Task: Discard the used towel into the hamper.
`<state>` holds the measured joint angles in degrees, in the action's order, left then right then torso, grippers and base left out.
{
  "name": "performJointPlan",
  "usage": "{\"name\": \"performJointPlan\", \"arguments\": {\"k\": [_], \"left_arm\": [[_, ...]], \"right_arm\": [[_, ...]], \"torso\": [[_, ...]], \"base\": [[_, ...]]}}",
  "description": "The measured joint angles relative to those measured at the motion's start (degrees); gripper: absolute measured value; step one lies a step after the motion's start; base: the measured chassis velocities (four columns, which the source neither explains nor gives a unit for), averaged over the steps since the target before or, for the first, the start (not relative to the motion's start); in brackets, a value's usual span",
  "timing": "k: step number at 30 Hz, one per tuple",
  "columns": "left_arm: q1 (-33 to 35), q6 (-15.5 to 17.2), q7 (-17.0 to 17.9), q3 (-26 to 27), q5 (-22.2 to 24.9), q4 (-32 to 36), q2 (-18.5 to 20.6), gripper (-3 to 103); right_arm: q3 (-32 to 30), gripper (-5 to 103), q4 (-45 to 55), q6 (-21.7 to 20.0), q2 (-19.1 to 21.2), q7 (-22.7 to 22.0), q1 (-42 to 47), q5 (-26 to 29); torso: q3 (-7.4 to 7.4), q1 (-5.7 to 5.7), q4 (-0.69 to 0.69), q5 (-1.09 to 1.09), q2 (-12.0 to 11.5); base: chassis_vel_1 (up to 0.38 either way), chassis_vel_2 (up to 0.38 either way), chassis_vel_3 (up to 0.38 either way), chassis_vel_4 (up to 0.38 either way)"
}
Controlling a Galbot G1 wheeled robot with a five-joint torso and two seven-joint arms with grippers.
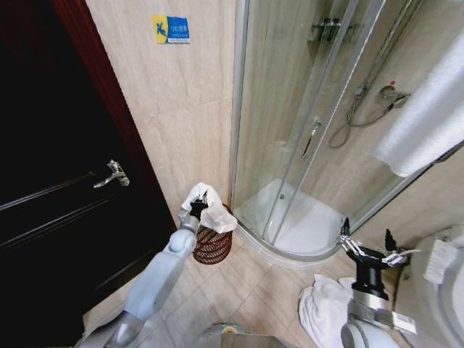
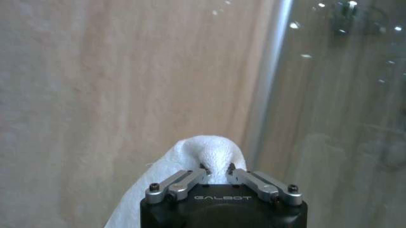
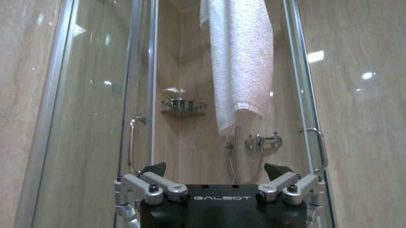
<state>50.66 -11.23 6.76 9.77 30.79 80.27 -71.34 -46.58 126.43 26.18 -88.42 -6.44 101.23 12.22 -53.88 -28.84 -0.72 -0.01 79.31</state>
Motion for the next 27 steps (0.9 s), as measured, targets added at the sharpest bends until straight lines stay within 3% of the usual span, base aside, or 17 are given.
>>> {"name": "performJointPlan", "arguments": {"k": [8,18,27], "left_arm": [[-2.8,-0.4,6.5,4.2,0.3,-2.4,0.1,4],[-1.8,-0.3,4.5,2.2,0.5,-1.5,1.0,4],[0.7,-1.1,1.8,-9.0,-3.0,-2.1,3.5,4]], "right_arm": [[0.0,100,-0.6,0.2,0.4,-0.4,-0.3,0.2],[0.0,100,-1.1,0.3,0.6,-0.8,-0.6,0.2],[-0.3,100,-1.9,0.7,0.3,-0.5,-0.5,0.5]], "torso": [[0.0,0.0,0.0,0.0,0.0],[0.0,0.0,0.01,0.0,0.0],[0.0,0.0,0.0,0.01,0.0]], "base": [[0.0,0.0,0.0,0.0],[0.0,0.0,0.0,0.0],[0.0,0.0,0.0,0.0]]}}
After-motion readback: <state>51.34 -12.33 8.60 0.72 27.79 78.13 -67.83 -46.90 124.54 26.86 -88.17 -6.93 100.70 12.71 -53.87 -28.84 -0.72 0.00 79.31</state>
